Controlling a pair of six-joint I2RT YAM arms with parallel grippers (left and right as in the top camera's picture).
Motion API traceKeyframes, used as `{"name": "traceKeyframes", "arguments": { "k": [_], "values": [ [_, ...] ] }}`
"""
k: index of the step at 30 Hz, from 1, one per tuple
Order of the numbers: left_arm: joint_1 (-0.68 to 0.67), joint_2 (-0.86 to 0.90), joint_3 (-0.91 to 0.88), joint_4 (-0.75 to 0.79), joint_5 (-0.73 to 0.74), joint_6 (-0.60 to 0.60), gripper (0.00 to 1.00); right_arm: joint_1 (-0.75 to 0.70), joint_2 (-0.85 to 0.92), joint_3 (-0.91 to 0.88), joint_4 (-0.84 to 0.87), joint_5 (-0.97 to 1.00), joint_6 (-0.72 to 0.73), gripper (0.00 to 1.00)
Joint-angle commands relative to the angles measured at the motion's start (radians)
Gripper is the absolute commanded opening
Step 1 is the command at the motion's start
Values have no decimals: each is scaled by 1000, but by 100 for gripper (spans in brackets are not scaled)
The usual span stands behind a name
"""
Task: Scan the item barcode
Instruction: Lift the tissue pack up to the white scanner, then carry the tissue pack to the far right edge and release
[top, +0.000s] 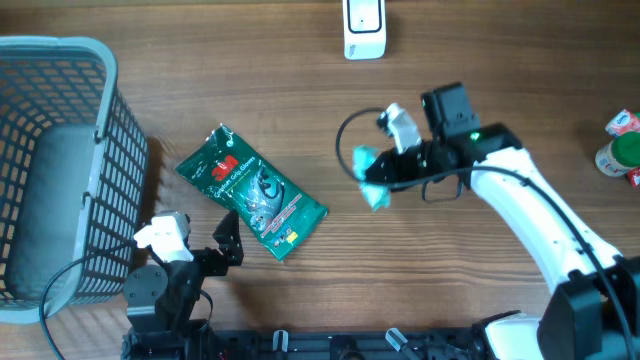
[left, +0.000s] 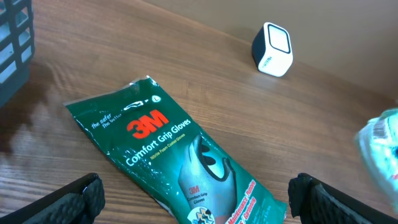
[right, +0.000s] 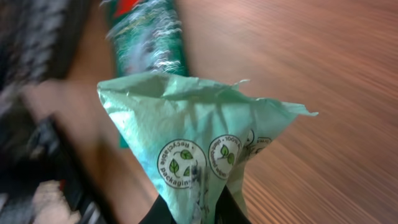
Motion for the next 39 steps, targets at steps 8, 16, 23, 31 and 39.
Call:
{"name": "traceKeyframes", "arguments": {
  "k": [8, 16, 23, 31, 39],
  "values": [
    [-5, -5, -6, 2, -6, -8, 100, -21, 308, 510, -149, 499, 128, 4],
    [-5, -5, -6, 2, -6, -8, 100, -34, 838, 1183, -215, 557, 114, 4],
    [-5, -5, -6, 2, -6, -8, 100, -35, 947, 1231, 51, 554, 161, 4],
    [-5, -5, -6, 2, -6, -8, 100, -54, 952, 1268, -13, 561, 195, 4],
    [-5, -5, -6, 2, -6, -8, 100, -302, 915, 1323, -234, 872, 278, 4]
  ]
}}
